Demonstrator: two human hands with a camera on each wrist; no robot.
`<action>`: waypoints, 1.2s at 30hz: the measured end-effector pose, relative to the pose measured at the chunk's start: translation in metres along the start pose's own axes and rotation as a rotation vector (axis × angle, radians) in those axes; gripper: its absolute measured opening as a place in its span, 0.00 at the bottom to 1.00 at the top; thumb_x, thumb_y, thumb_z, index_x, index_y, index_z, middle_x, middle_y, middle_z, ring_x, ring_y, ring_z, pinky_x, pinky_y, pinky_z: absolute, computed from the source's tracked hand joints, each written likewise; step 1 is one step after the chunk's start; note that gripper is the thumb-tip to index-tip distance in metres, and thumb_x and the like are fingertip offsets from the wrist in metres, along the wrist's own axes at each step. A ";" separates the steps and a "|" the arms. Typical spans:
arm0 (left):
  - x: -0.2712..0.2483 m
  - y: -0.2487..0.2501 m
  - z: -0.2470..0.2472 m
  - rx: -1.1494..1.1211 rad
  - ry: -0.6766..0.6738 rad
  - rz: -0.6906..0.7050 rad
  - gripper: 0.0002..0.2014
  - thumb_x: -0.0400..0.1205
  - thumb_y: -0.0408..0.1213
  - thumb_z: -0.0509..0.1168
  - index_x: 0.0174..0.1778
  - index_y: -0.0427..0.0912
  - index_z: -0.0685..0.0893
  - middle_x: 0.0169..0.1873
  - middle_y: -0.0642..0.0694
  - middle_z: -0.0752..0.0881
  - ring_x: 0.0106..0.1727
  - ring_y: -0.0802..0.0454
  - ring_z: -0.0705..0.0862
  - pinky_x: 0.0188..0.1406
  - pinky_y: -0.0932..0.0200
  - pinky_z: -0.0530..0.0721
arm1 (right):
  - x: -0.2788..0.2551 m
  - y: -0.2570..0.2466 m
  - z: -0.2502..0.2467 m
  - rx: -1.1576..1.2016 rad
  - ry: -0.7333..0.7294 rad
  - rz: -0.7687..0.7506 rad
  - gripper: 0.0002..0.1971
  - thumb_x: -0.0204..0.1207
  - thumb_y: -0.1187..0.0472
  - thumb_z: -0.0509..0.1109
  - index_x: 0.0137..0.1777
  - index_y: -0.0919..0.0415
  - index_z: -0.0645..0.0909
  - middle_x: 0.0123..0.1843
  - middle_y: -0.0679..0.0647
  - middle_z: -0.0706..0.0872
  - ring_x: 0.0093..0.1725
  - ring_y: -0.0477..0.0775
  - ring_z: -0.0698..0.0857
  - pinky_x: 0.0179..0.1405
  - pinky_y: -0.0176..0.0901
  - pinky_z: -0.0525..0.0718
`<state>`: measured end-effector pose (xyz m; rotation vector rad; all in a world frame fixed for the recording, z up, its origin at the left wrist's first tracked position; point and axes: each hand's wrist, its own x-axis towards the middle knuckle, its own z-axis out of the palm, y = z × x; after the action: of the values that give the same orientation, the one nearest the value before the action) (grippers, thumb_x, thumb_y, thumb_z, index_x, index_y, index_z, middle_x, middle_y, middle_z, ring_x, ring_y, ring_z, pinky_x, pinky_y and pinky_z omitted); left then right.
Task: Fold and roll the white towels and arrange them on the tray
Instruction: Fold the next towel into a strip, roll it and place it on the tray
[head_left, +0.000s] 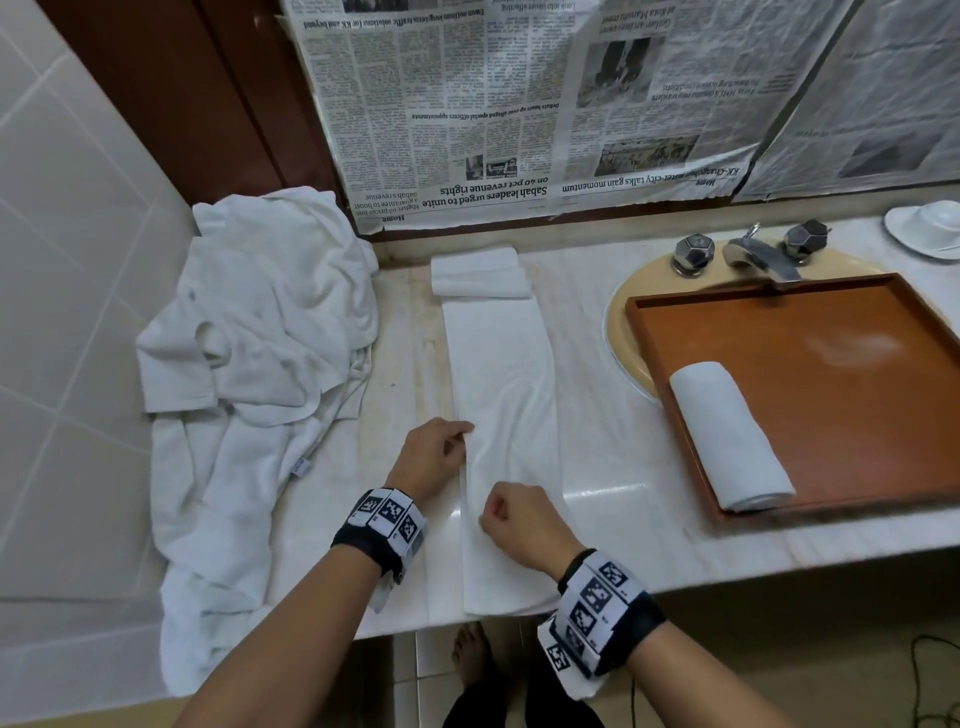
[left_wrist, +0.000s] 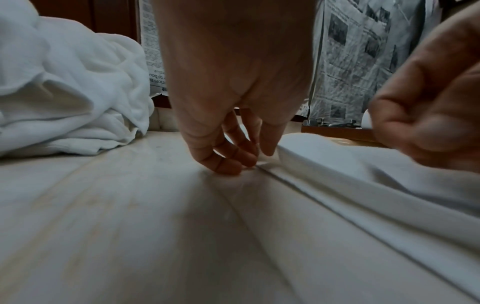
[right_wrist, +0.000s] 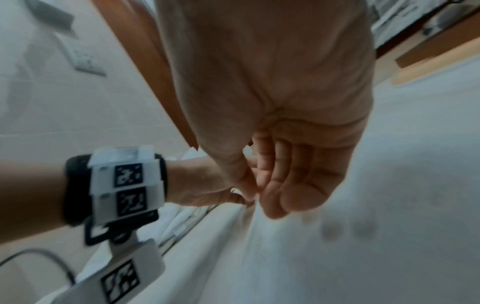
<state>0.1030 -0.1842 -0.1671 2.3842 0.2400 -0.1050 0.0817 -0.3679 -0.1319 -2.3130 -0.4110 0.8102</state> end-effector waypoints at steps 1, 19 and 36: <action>-0.003 0.000 0.001 -0.023 0.018 -0.021 0.16 0.84 0.33 0.64 0.68 0.44 0.86 0.54 0.45 0.87 0.55 0.49 0.85 0.63 0.63 0.77 | 0.002 0.003 -0.005 0.041 0.065 -0.020 0.06 0.80 0.58 0.68 0.47 0.59 0.82 0.44 0.52 0.86 0.44 0.53 0.85 0.49 0.45 0.86; -0.013 0.003 0.020 -0.141 0.079 -0.157 0.16 0.77 0.28 0.70 0.60 0.44 0.85 0.40 0.49 0.84 0.39 0.55 0.81 0.50 0.65 0.81 | 0.065 0.044 -0.051 -0.207 0.286 0.110 0.08 0.83 0.60 0.60 0.46 0.63 0.78 0.45 0.56 0.84 0.43 0.56 0.80 0.40 0.46 0.77; -0.014 0.013 0.025 -0.144 0.078 -0.171 0.14 0.80 0.32 0.68 0.61 0.46 0.82 0.40 0.52 0.82 0.40 0.55 0.80 0.50 0.58 0.81 | 0.054 0.077 -0.084 0.034 0.380 0.293 0.11 0.79 0.50 0.67 0.48 0.59 0.77 0.44 0.52 0.82 0.45 0.56 0.81 0.44 0.49 0.78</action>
<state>0.0913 -0.2121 -0.1744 2.2238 0.4731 -0.0717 0.1830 -0.4394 -0.1569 -2.4559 0.1100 0.4835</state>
